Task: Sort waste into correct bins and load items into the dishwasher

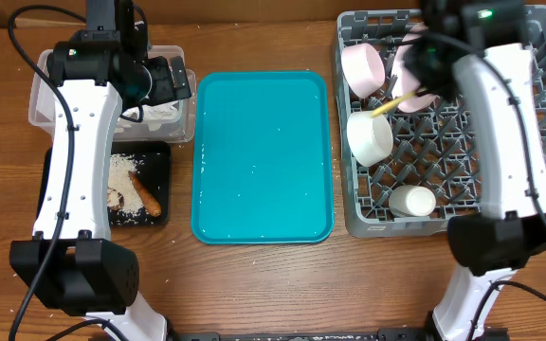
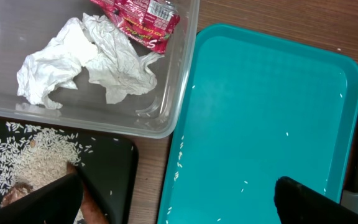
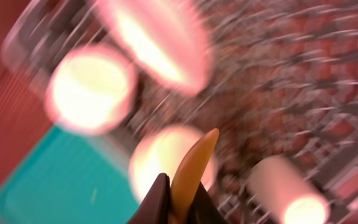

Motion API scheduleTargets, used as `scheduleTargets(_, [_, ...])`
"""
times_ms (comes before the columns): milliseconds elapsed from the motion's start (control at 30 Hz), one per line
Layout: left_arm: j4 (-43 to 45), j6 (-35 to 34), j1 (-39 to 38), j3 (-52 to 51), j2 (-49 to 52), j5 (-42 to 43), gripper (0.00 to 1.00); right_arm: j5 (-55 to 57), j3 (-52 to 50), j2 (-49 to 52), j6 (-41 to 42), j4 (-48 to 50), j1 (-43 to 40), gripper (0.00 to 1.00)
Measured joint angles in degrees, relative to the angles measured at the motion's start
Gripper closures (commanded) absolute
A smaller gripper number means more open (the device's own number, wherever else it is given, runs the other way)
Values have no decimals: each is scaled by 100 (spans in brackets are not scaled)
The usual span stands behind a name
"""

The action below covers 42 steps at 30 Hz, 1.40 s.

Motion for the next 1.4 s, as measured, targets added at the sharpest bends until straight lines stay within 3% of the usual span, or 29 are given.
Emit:
scheduleTargets(267, [-2, 0, 0, 0, 0, 0, 0, 822, -1825, 44, 1440, 437, -951, 96])
scheduleTargets(533, [0, 0, 0, 0, 0, 2, 0, 1095, -3287, 79, 1749, 1137, -1088, 96])
scheduleTargets(600, [2, 0, 0, 0, 0, 0, 0, 1134, -3432, 79, 1759, 1224, -1088, 84])
scheduleTargets(633, [0, 0, -2, 0, 0, 0, 0, 1163, -3477, 79, 1768, 1248, -1088, 71])
scheduleTargets(667, [0, 0, 0, 0, 0, 0, 0, 1172, -3497, 81, 1751, 1259, -1088, 36])
scheduleTargets(700, [2, 0, 0, 0, 0, 0, 0, 1193, -3501, 79, 1738, 1305, -1088, 15])
scheduleTargets(733, [0, 0, 0, 0, 0, 0, 0, 1207, -3501, 81, 1696, 1349, -1088, 10])
scheduleTargets(1067, [0, 0, 0, 0, 0, 0, 0, 813, -3499, -212, 396, 1478, -1086, 0])
scheduleTargets(1400, [2, 0, 0, 0, 0, 0, 0, -1064, -3248, -3560, -2304, 761, -890, 0])
